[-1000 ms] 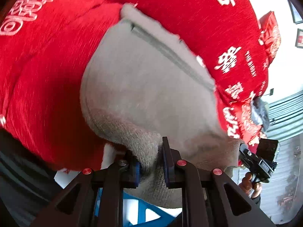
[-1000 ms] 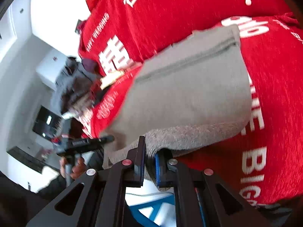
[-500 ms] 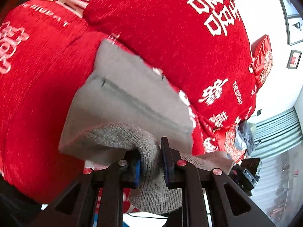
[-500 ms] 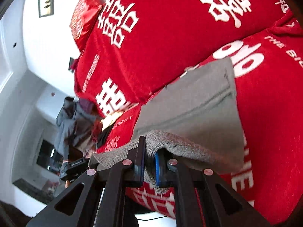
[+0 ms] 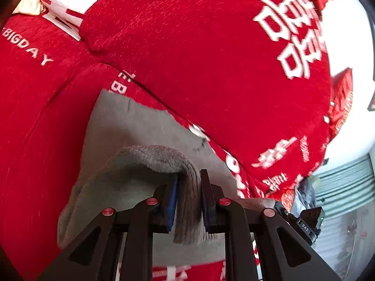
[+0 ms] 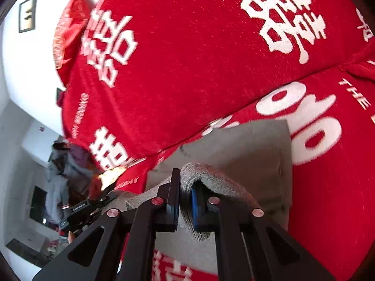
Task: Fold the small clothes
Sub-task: 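Carry the held hem over the collar with both grippers, then lay the hem down past the collar and open both grippers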
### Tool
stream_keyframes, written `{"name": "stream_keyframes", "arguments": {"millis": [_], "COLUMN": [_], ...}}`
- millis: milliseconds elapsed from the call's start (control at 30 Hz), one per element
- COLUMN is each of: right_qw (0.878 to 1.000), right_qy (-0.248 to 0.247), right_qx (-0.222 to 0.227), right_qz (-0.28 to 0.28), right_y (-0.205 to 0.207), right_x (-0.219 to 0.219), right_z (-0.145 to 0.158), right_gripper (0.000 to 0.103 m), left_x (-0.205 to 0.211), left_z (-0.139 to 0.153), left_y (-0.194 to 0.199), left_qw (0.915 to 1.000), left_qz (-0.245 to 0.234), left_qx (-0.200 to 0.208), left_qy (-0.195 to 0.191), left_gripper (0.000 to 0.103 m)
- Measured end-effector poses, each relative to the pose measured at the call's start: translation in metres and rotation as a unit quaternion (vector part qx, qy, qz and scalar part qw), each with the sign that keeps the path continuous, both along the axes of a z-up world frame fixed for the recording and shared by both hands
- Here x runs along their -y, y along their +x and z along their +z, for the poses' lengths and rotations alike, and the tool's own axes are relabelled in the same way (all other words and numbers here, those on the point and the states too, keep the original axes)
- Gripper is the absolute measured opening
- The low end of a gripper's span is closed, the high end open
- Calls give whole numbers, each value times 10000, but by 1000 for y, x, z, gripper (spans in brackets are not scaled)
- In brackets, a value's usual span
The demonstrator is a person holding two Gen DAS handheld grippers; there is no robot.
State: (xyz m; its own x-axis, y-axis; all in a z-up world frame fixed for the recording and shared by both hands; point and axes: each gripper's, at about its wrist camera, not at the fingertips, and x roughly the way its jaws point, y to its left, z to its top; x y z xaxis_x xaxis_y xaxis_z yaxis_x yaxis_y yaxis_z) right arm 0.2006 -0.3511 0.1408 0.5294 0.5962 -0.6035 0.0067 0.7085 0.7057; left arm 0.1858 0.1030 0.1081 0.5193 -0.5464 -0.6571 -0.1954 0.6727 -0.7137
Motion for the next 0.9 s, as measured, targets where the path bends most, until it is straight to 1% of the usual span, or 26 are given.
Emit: {"name": "stream_keyframes", "arguments": {"millis": [100, 200, 300, 400, 467, 533, 567, 600, 633, 667, 700, 733, 800, 833, 867, 900], "right_qw": [9997, 9985, 9967, 9938, 9887, 9818, 9811, 9822, 9841, 9862, 9877, 9890, 9916, 9925, 9919, 9881], "right_qy": [-76, -243, -360, -388, -253, -195, -150, -114, -130, -226, -333, -429, -531, -686, -934, -1379], "right_qx": [-211, -475, -709, -996, -1405, -1813, -1854, -1793, -1683, -1534, -1397, -1250, -949, -783, -707, -641], "right_qz": [-70, -74, -131, -292, -467, -530, -532, -548, -560, -575, -613, -669, -699, -633, -501, -238], "right_y": [34, 69, 92, 107, 115, 119, 118, 116, 112, 107, 101, 93, 81, 75, 73, 72], "right_x": [-1, -8, -11, -8, -3, 1, 3, 4, 5, 6, 7, 9, 9, 8, 5, -1], "right_z": [-20, -48, -73, -96, -117, -133, -136, -133, -127, -117, -107, -96, -78, -69, -63, -58], "right_gripper": [9, 9, 9, 9, 10, 13, 13, 17, 26, 35, 51, 64, 78, 78, 78, 78], "left_x": [-1, -2, -8, -9, -10, -13, -16, -20, -26, -34, -40, -45, -47, -45, -40, -34], "left_z": [-22, -49, -73, -84, -90, -93, -92, -89, -83, -75, -66, -59, -51, -47, -44, -41], "left_y": [30, 56, 77, 89, 96, 100, 99, 97, 92, 85, 78, 73, 71, 70, 69, 68], "left_qw": [9997, 9988, 9977, 9970, 9956, 9953, 9951, 9949, 9951, 9947, 9938, 9944, 9965, 9974, 9973, 9952], "left_qz": [96, 184, 328, 433, 466, 431, 443, 474, 594, 810, 1000, 994, 778, 604, 390, 162], "left_qx": [-157, -389, -565, -584, -736, -833, -855, -861, -781, -625, -463, -330, -295, -332, -354, -331], "left_qy": [157, 247, 206, 260, 334, 256, 229, 205, 147, 140, 173, 146, 96, 233, 517, 904], "left_gripper": [19, 19, 19, 19, 19, 20, 29, 60, 70, 85, 86, 86, 86, 86, 86, 86]}}
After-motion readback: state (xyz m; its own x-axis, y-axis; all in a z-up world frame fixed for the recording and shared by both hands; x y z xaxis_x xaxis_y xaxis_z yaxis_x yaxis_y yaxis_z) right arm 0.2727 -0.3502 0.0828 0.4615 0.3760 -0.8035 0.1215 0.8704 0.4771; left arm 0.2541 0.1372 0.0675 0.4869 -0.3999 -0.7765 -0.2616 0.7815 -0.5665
